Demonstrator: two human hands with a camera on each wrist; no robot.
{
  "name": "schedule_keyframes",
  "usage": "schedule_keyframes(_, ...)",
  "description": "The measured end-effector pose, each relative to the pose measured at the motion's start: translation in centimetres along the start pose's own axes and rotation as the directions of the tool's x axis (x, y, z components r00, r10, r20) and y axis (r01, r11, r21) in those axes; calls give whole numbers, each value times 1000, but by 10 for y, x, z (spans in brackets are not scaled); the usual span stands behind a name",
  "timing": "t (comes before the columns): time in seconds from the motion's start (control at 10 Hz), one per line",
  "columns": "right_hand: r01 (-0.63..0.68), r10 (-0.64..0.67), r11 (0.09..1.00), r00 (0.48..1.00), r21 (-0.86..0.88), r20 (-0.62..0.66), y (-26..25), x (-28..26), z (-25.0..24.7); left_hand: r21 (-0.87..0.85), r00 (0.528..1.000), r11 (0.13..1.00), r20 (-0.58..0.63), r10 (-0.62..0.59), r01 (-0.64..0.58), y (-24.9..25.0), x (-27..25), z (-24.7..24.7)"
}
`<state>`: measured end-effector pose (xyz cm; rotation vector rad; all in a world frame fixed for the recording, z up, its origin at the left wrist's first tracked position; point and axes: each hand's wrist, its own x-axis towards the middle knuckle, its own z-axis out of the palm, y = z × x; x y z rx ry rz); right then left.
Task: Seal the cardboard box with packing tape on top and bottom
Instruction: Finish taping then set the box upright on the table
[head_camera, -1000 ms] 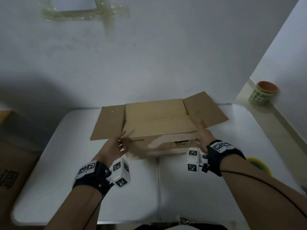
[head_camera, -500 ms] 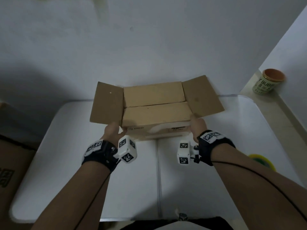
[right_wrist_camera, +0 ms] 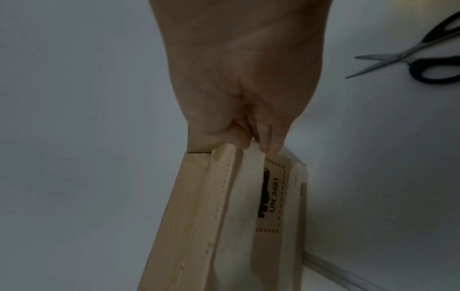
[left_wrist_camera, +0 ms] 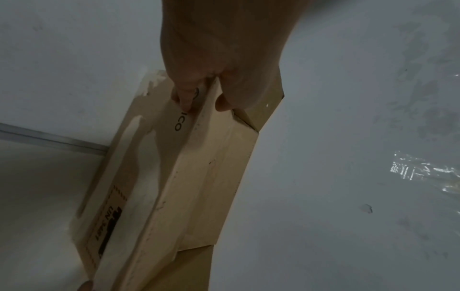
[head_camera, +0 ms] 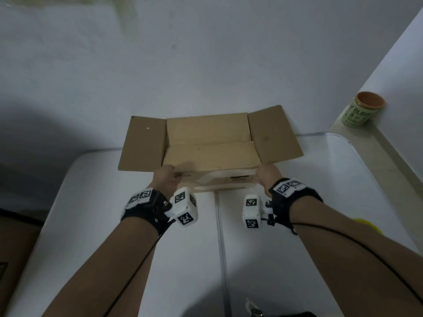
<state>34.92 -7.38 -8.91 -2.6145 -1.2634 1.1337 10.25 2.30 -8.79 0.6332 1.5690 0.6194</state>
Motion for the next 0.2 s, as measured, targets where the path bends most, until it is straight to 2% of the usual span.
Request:
schedule_keyframes(0.1, 31, -30, 999, 999, 45, -23, -2, -7, 8, -329, 995, 940, 42, -85, 94, -6, -5, 2)
schedule_keyframes(0.2, 57, -56, 992, 998, -109, 20, -4, -7, 11, -392, 984, 903, 106, -145, 175, -4, -5, 3)
